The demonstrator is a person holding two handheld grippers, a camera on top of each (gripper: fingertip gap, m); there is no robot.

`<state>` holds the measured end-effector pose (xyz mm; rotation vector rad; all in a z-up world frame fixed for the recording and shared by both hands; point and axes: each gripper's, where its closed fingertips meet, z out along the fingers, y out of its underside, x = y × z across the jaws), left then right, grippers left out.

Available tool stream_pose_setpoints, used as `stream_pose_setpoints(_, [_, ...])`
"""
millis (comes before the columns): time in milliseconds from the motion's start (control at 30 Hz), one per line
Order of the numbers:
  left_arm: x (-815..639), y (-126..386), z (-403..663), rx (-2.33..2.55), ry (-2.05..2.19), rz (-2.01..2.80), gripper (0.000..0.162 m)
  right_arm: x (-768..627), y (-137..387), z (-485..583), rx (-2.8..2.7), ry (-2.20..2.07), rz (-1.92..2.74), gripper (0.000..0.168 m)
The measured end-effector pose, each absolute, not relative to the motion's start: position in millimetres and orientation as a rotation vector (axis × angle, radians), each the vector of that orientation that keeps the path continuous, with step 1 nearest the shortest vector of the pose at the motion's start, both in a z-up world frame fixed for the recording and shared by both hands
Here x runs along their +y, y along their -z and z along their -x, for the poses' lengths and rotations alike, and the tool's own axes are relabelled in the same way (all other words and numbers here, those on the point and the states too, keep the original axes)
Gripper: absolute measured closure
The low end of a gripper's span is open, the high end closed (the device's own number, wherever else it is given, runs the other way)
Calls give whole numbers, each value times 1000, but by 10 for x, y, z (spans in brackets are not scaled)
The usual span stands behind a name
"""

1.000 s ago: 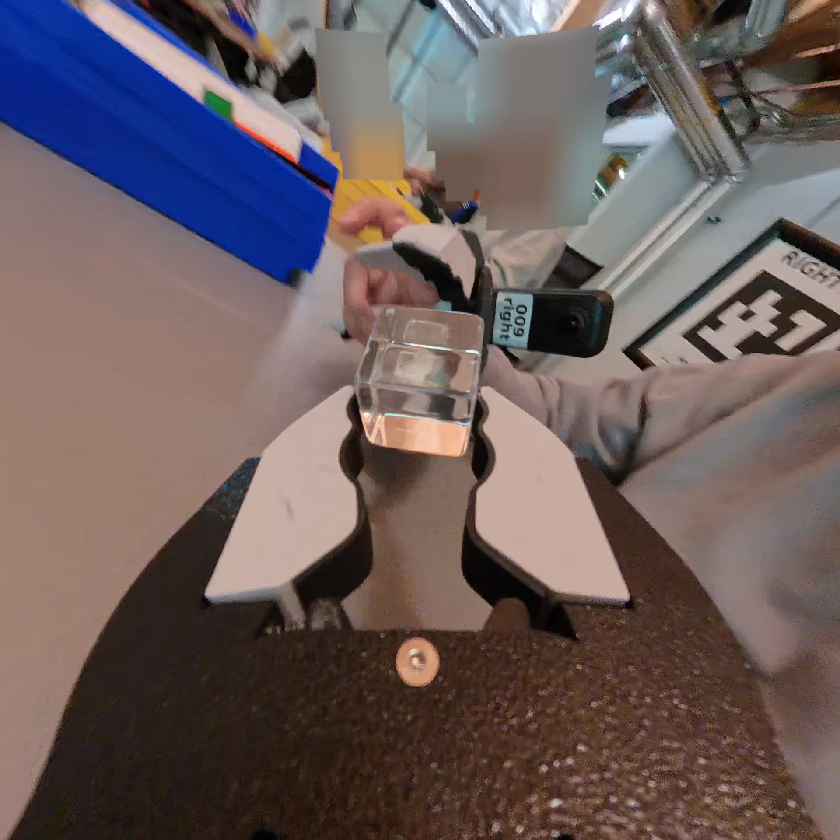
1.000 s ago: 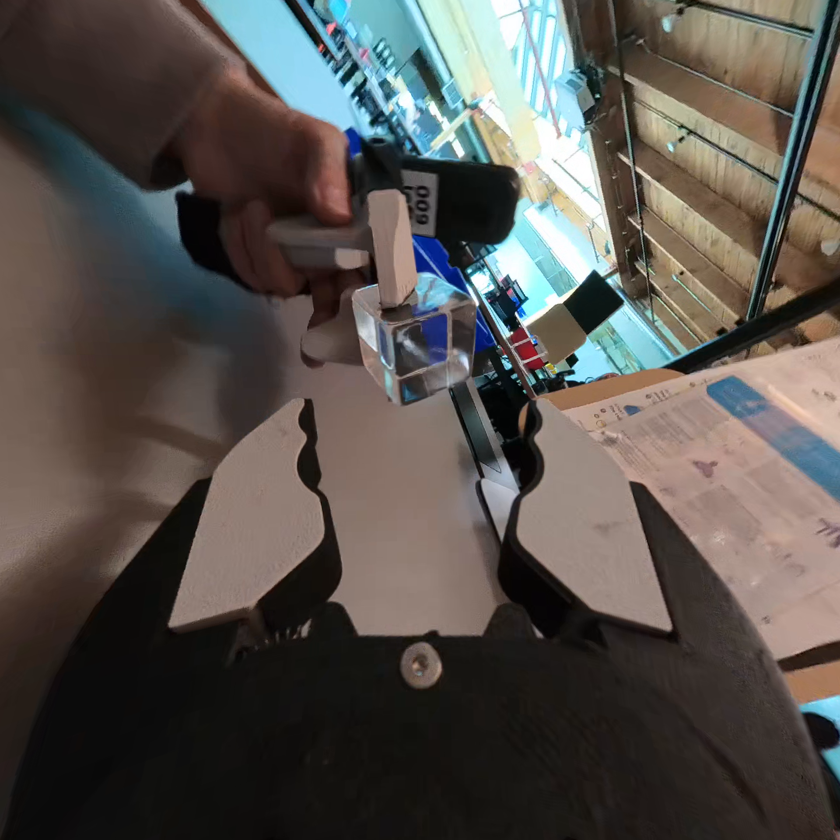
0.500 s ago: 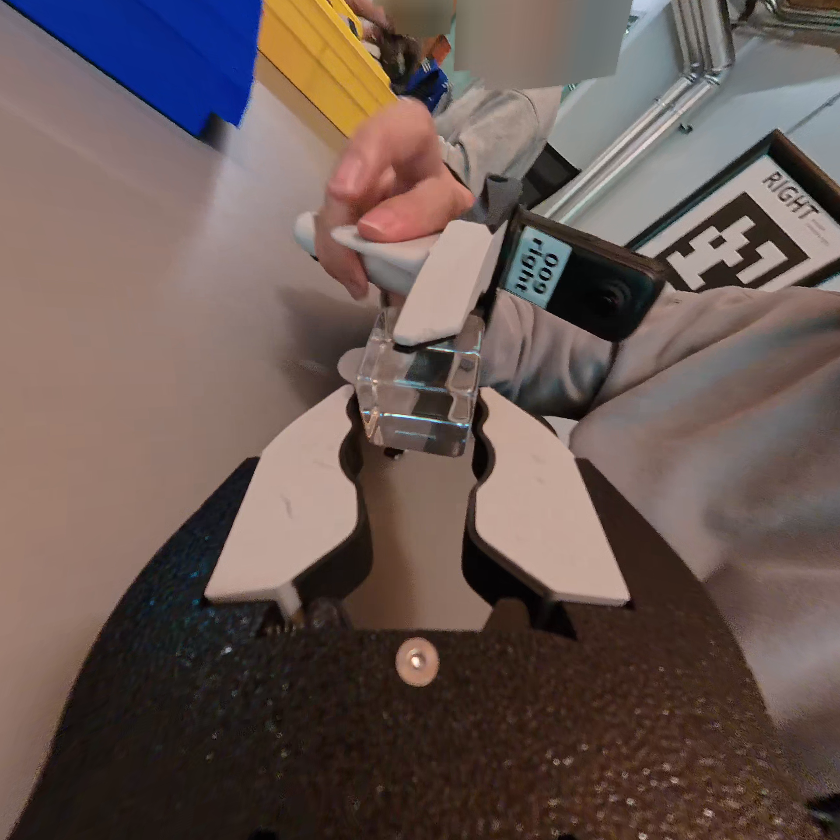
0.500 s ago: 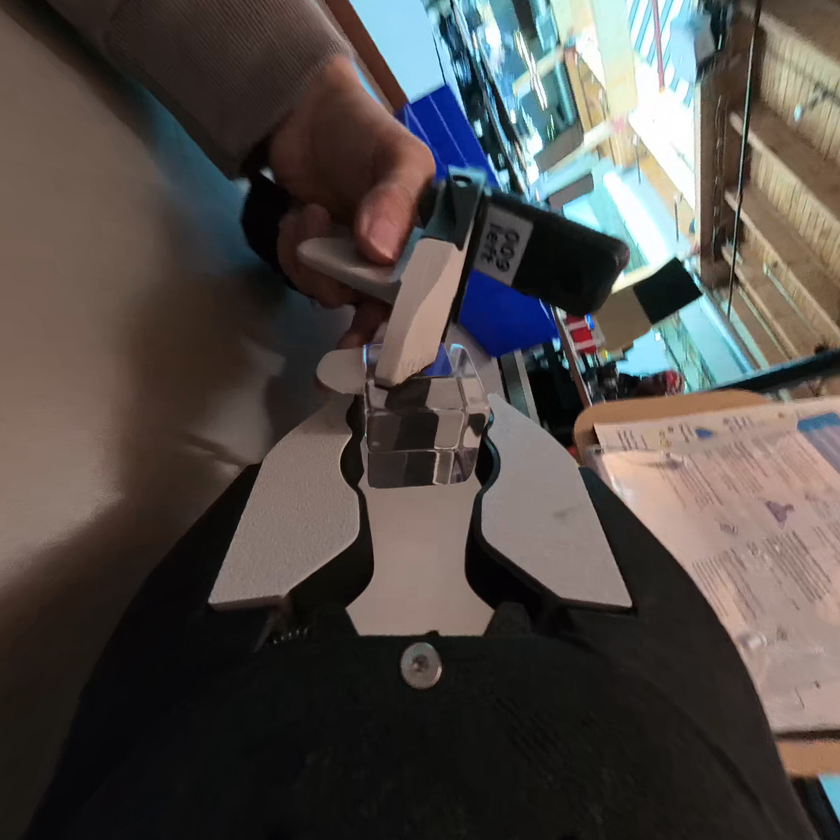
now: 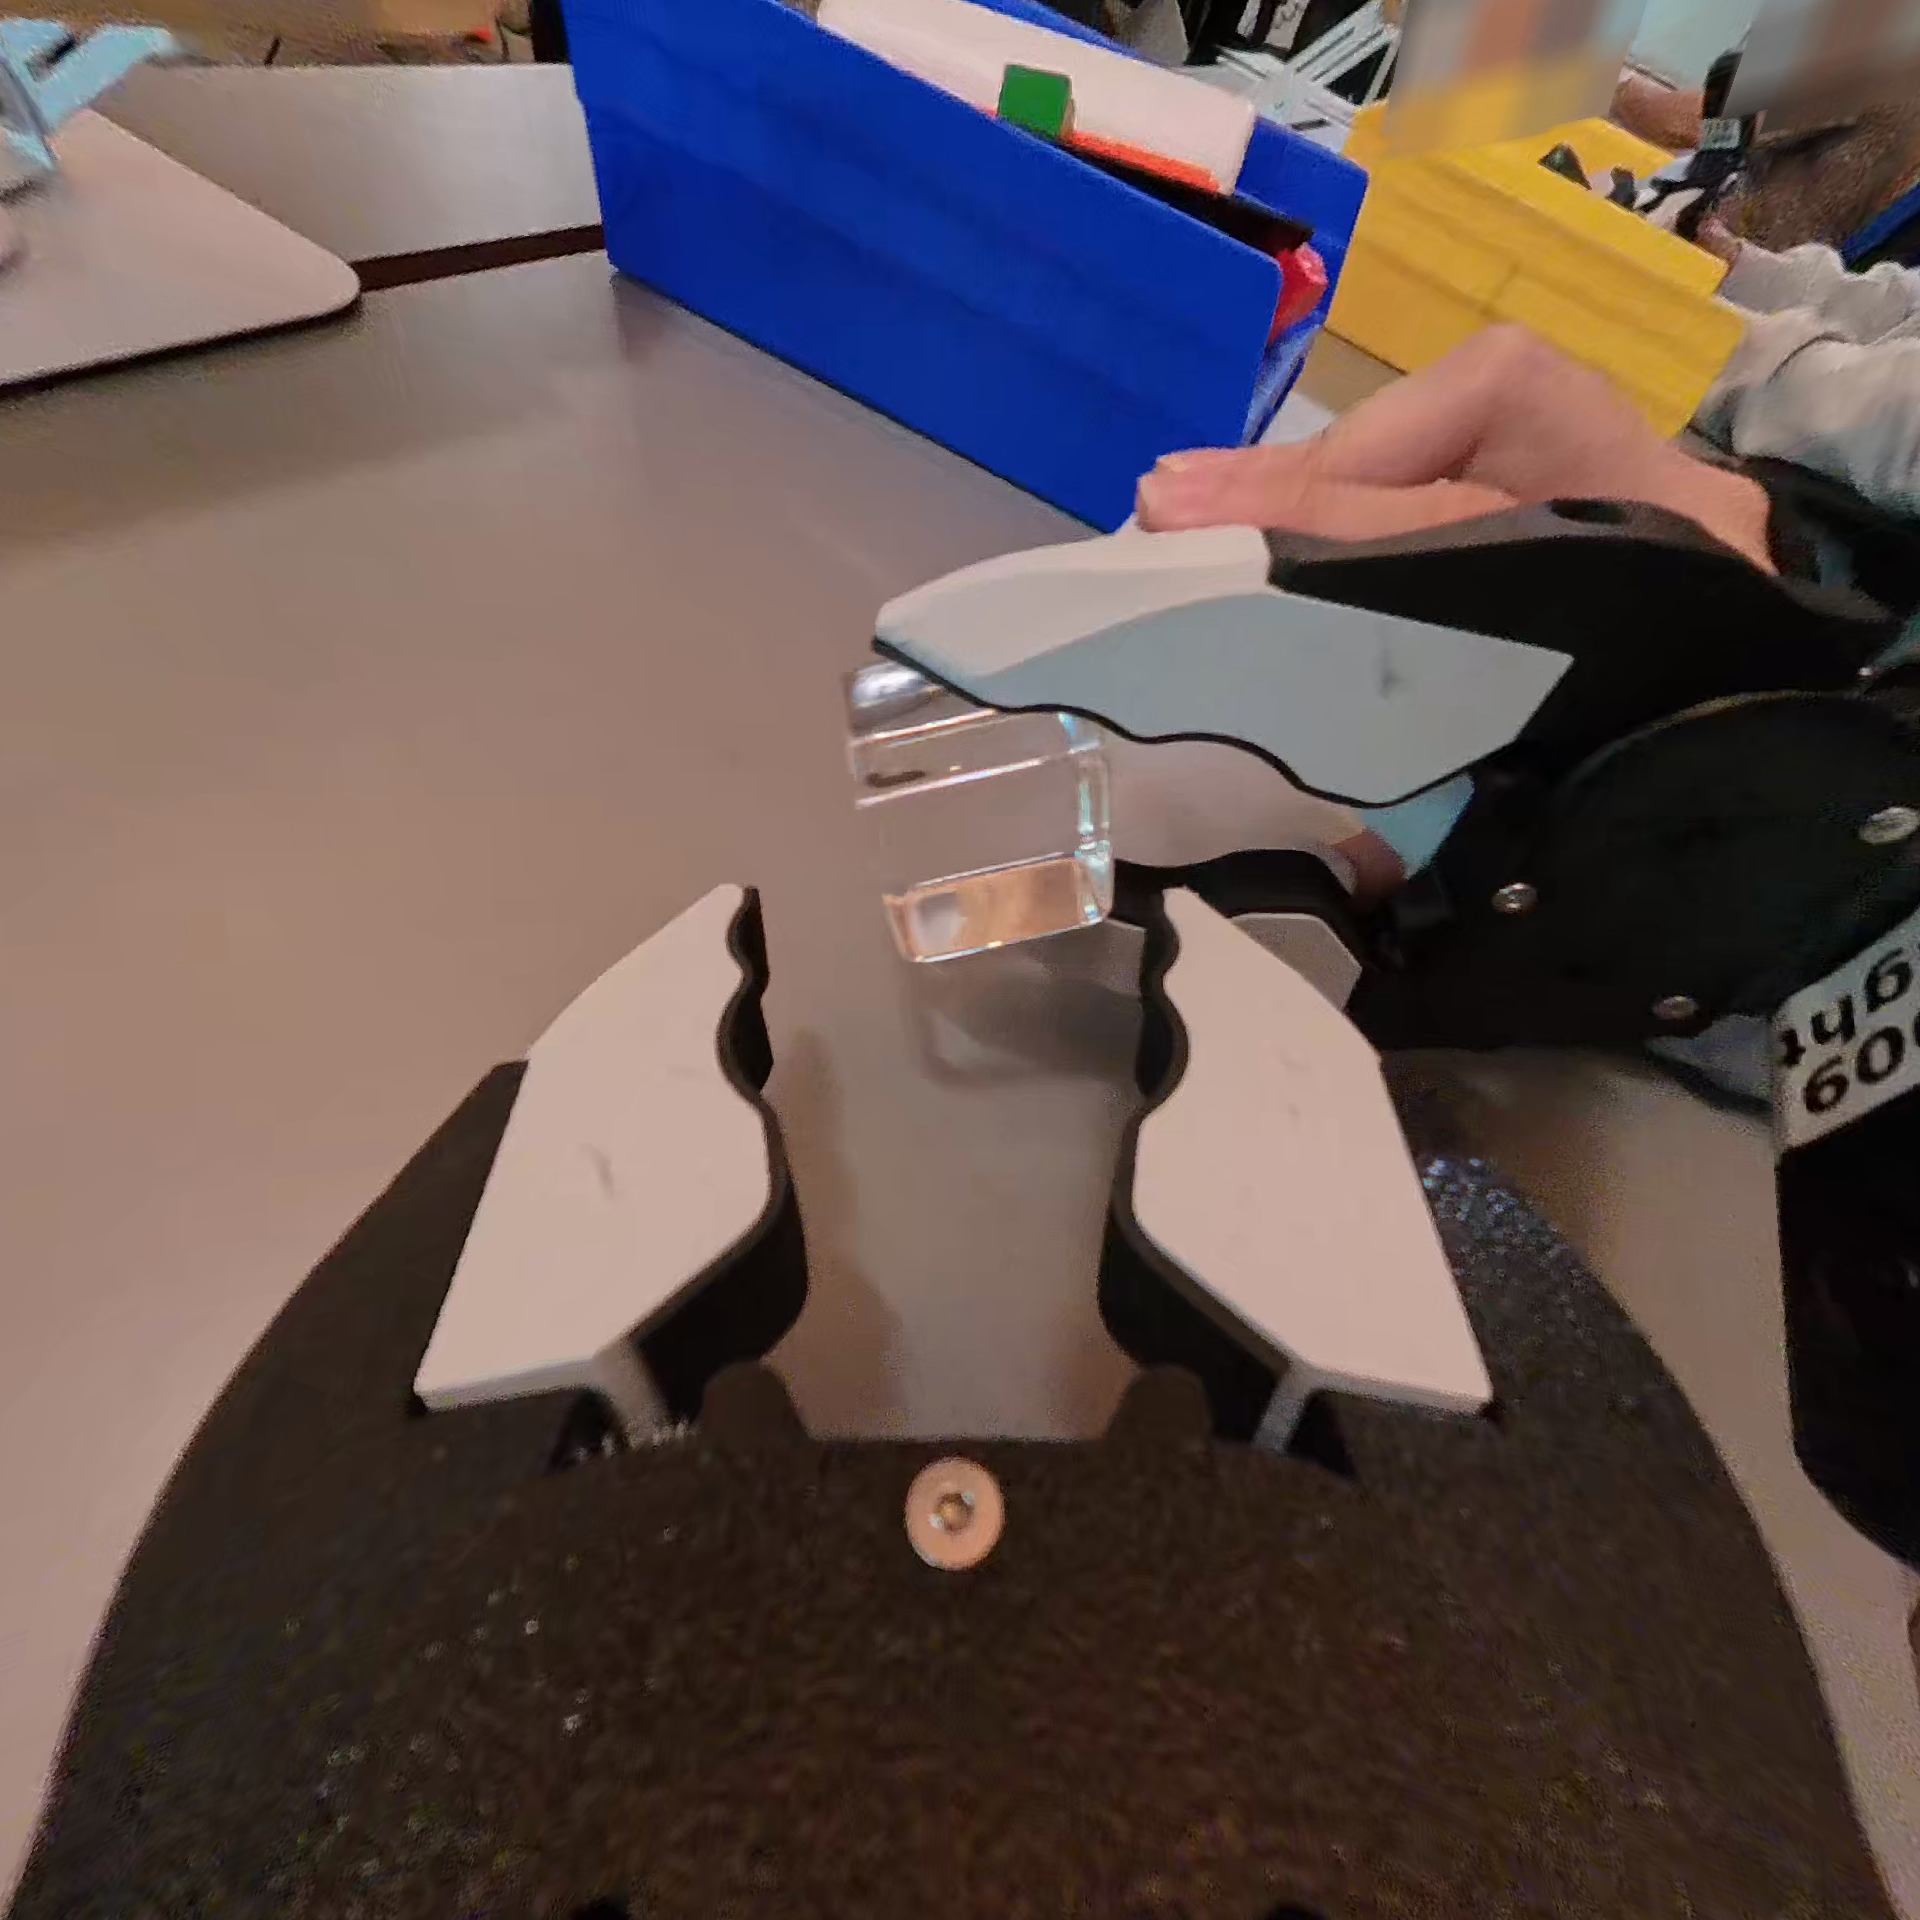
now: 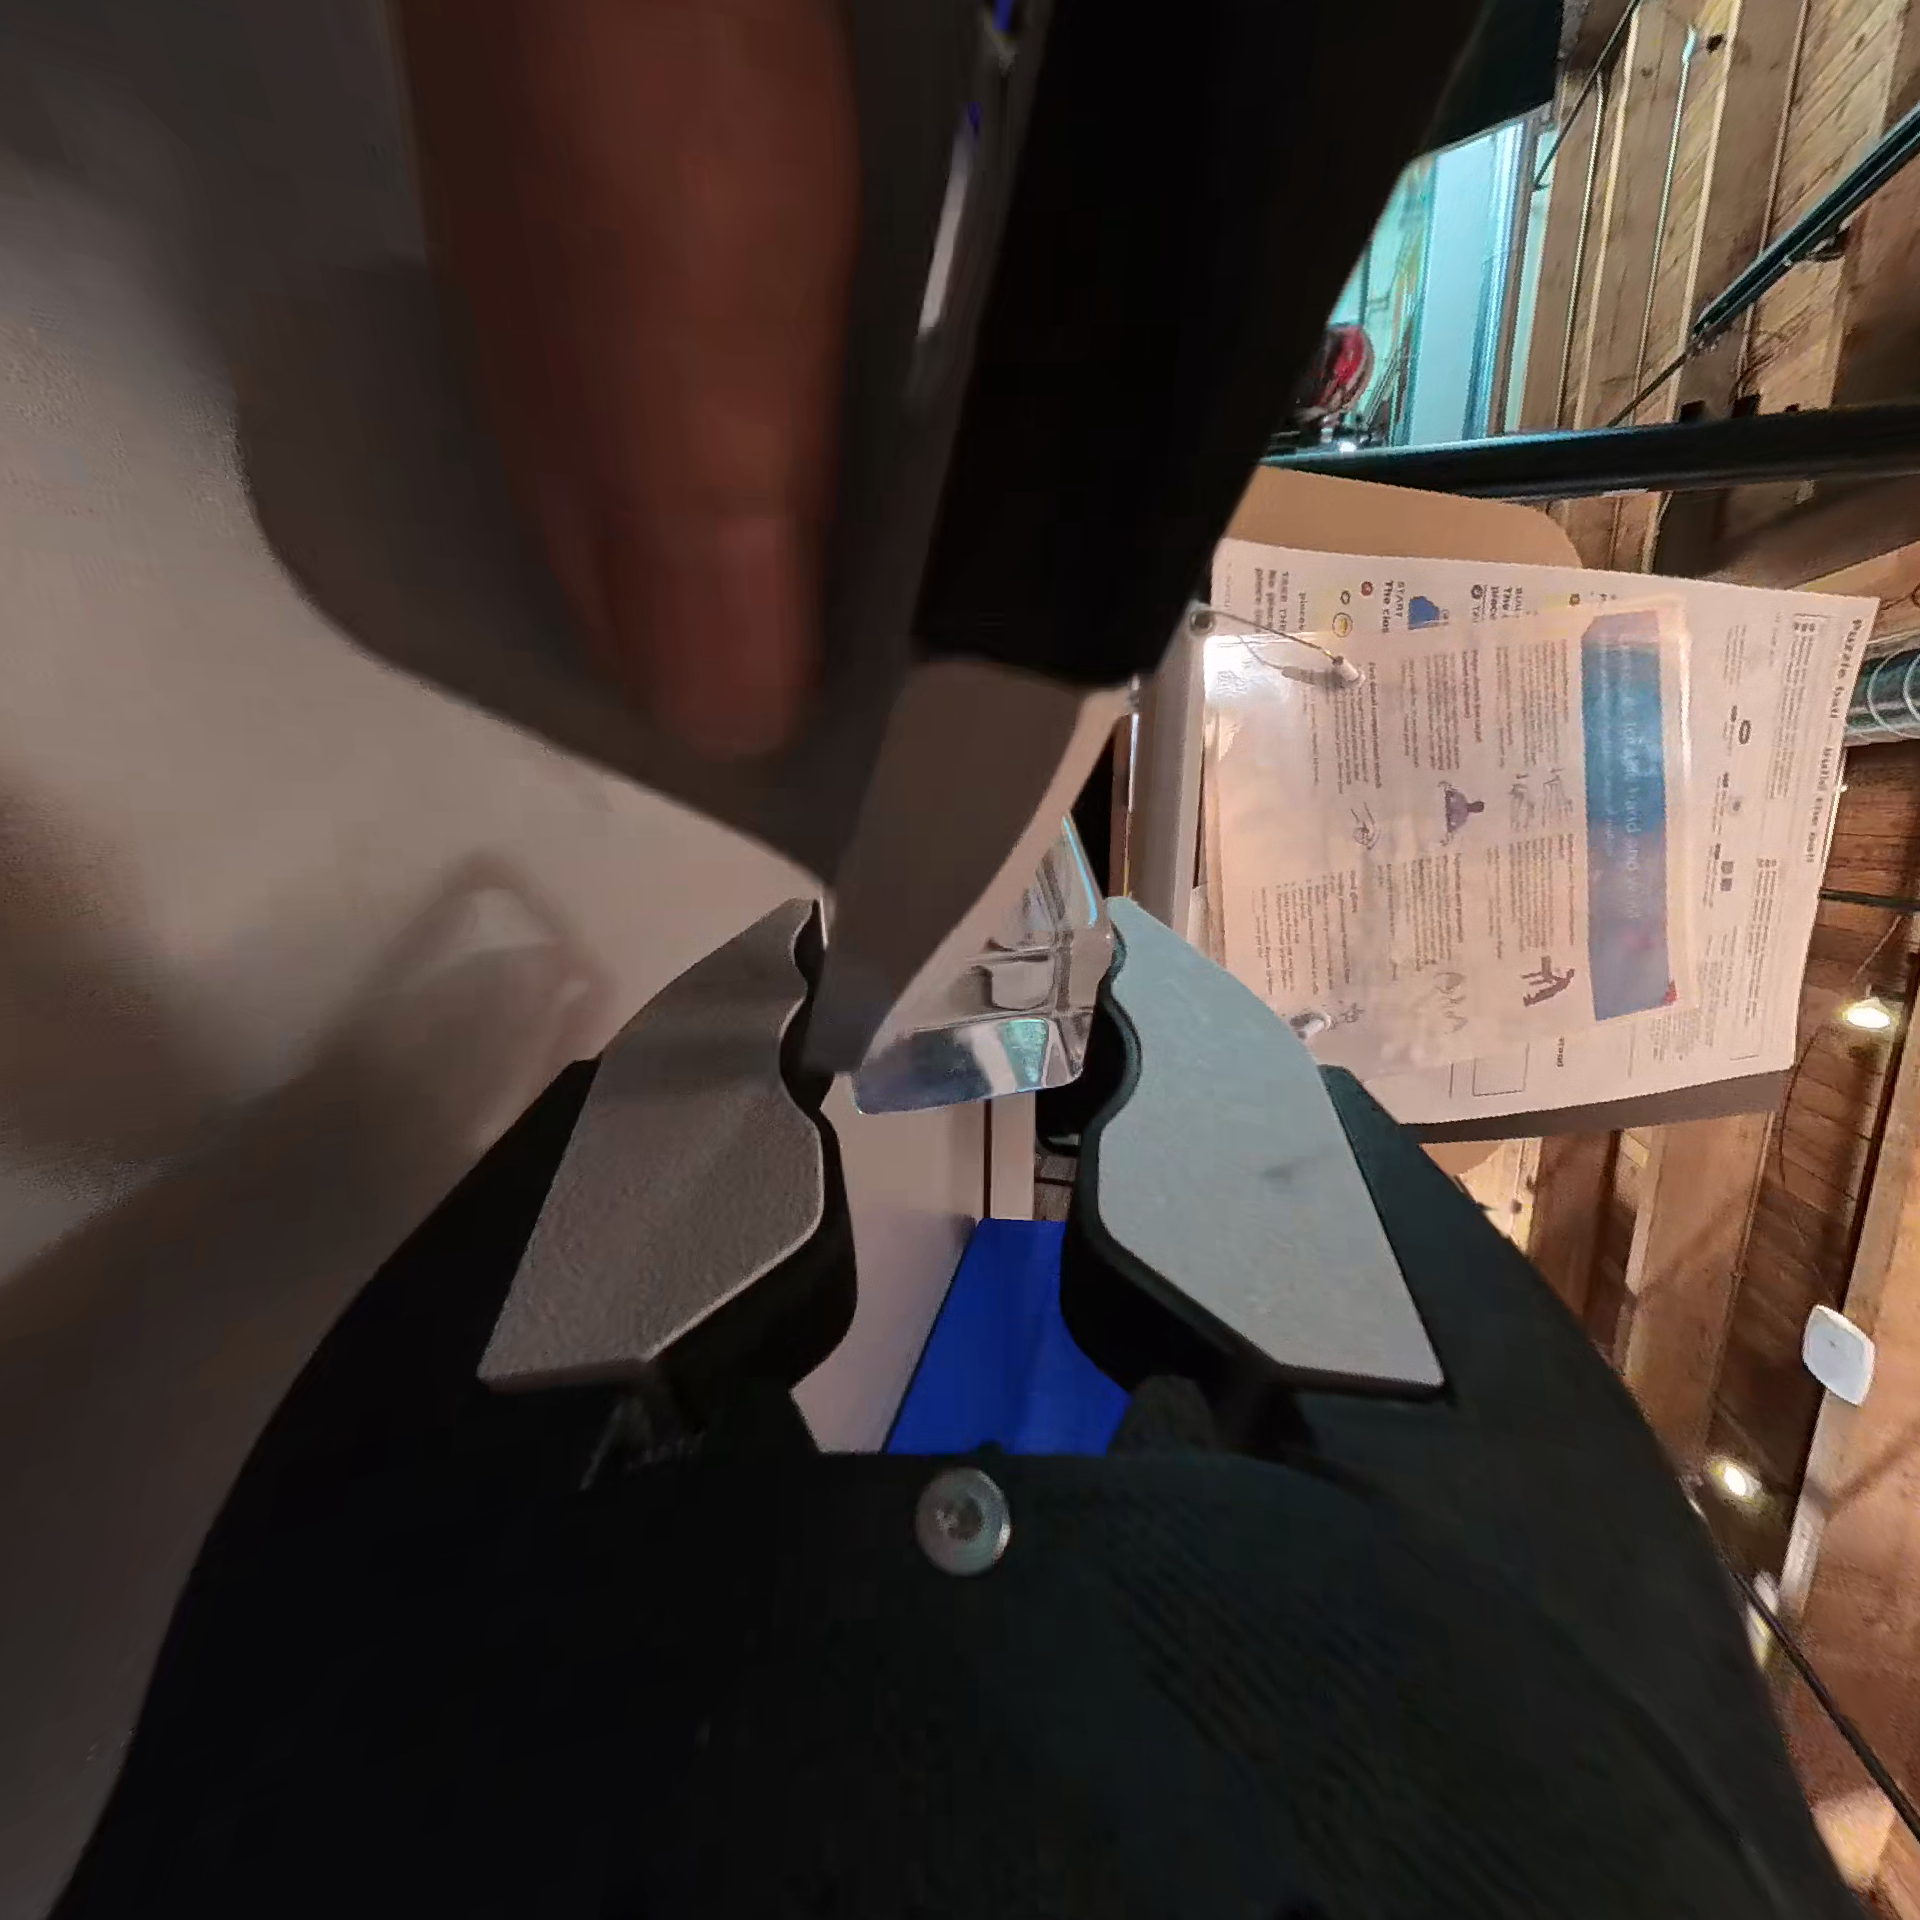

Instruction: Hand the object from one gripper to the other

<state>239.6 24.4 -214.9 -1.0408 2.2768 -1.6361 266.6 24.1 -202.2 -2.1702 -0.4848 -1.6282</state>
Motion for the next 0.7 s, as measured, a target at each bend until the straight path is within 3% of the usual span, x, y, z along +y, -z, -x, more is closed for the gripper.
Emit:
stream_pose_setpoints(300, [205, 2137, -2403, 2233, 1702, 1092, 117, 308, 2103, -2622, -523, 1596, 2189, 121])
stream_pose_setpoints(467, [193, 2117, -2373, 2280, 1768, 1062, 119, 321, 2101, -2586, -497, 1517, 2176, 122])
stream_pose_setpoints(567, [185, 2034, -2309, 2305, 1869, 966, 119, 364, 2020, -2478, -445, 1280, 2049, 123])
stream_pose_setpoints(700, [208, 1799, -2145, 2332, 2131, 737, 119, 409, 1760, -2142, -139, 451, 1821, 97])
